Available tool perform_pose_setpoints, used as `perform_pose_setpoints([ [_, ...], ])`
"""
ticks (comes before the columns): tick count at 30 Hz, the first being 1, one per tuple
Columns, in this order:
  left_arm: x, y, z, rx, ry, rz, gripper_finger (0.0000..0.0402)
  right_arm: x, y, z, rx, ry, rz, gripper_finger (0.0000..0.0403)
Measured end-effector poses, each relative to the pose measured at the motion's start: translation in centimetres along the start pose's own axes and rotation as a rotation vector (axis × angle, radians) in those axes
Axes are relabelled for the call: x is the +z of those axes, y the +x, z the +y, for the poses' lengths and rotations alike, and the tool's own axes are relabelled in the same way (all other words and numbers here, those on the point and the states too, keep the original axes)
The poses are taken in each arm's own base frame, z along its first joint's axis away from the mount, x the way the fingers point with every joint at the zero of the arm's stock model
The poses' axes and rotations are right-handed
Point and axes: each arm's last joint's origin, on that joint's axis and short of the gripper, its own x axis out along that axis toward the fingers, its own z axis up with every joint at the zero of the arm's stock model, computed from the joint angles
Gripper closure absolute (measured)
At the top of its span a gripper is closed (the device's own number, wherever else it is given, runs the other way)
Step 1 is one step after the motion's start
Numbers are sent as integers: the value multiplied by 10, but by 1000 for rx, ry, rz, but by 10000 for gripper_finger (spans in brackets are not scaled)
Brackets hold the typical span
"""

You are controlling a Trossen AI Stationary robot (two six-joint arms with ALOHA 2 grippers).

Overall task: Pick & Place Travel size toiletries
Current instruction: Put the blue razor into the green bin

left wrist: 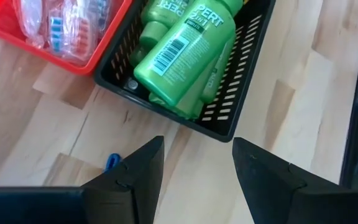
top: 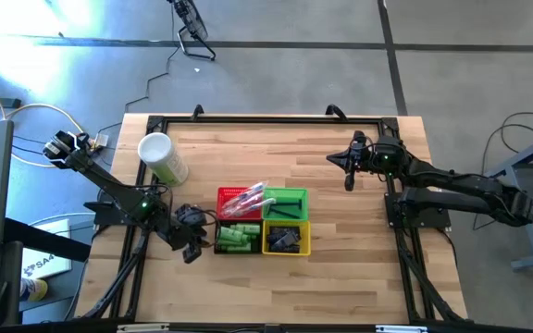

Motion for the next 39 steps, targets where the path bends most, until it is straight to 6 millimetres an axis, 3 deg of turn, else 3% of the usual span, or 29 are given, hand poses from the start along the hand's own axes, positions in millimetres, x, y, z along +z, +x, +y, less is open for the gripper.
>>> perform_pose_setpoints([
  [9, -1, 1, 2, 23, -29, 15, 215, 0, 0, 0, 0, 0, 1, 400],
  [20, -15, 4, 19, 218, 46, 174, 215, 0, 0, 0, 0, 0, 0, 400],
  [39, -32, 37, 23, 355, 100, 420, 215, 0, 0, 0, 1, 4, 3, 400],
])
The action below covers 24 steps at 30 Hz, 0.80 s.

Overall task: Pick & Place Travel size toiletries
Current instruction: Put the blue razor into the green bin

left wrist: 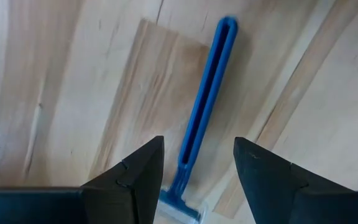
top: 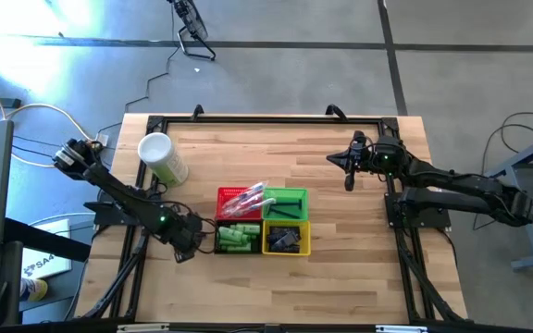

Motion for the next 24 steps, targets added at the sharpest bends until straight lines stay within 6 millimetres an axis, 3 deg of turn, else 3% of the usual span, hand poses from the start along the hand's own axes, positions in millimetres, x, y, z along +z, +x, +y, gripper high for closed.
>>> perform_pose_setpoints([
  [20, -2, 0, 4, 40, 4, 12, 215, 0, 0, 0, 0, 4, 0, 400],
  [24, -3, 9, 4, 7, -2, -16, 215, 0, 0, 0, 0, 4, 0, 400],
])
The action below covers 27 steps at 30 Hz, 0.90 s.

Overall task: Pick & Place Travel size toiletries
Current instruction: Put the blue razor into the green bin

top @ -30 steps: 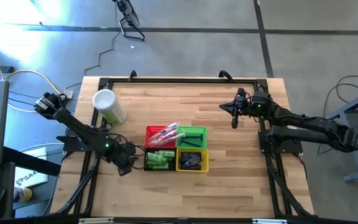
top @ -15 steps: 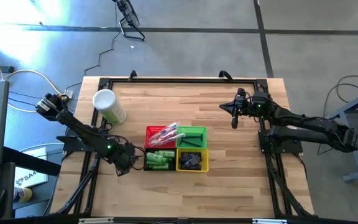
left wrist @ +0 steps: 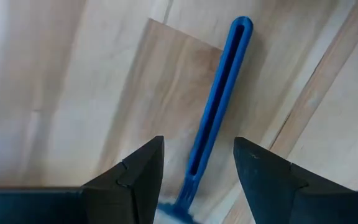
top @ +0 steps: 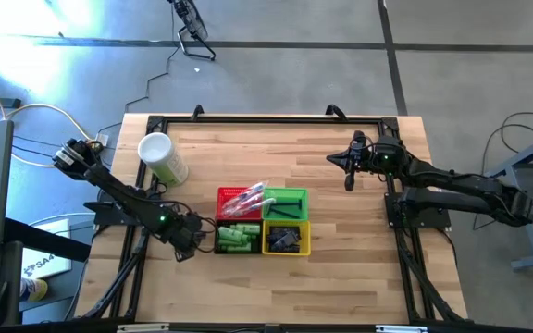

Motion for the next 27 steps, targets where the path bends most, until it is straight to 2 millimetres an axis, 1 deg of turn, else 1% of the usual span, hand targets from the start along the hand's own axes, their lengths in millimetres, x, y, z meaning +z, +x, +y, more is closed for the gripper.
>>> perform_pose_setpoints([
  [2, -2, 6, 1, -32, -11, 10, 215, 0, 0, 0, 0, 0, 0, 400],
  [5, -5, 10, 3, -47, -48, 29, 215, 0, 0, 0, 0, 0, 1, 400],
  [27, -6, 11, 3, -53, -82, 46, 215, 0, 0, 0, 0, 0, 1, 400],
])
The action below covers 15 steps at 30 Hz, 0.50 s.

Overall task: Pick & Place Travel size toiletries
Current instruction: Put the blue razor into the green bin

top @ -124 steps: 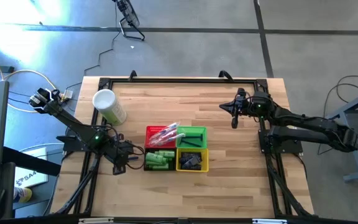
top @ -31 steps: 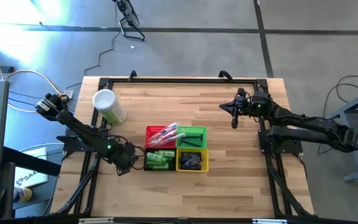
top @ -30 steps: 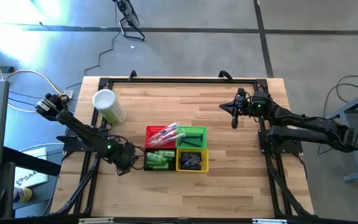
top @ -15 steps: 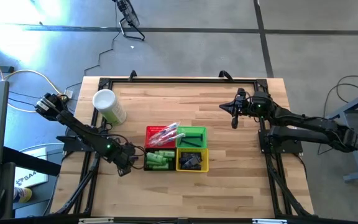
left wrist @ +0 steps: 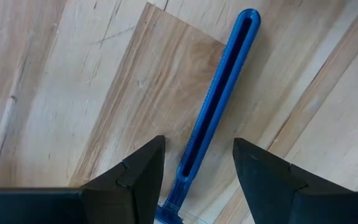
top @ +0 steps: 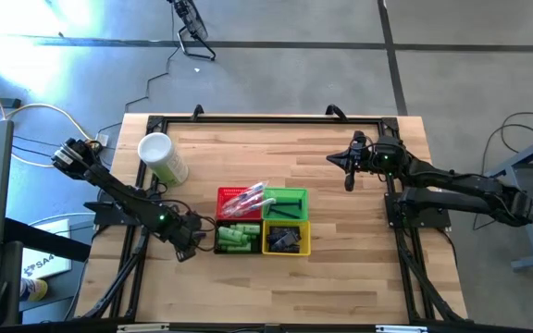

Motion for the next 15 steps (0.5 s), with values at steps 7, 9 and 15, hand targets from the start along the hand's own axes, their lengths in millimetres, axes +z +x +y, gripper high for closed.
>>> perform_pose_setpoints([
  [7, 0, 0, 0, -4, -1, 4, 215, 0, 0, 0, 0, 0, 0, 400],
  [9, 0, 0, 0, -4, -1, 5, 215, 0, 0, 0, 0, 0, 0, 400],
  [15, 0, 0, 0, -7, 0, 12, 215, 0, 0, 0, 0, -3, 0, 400],
])
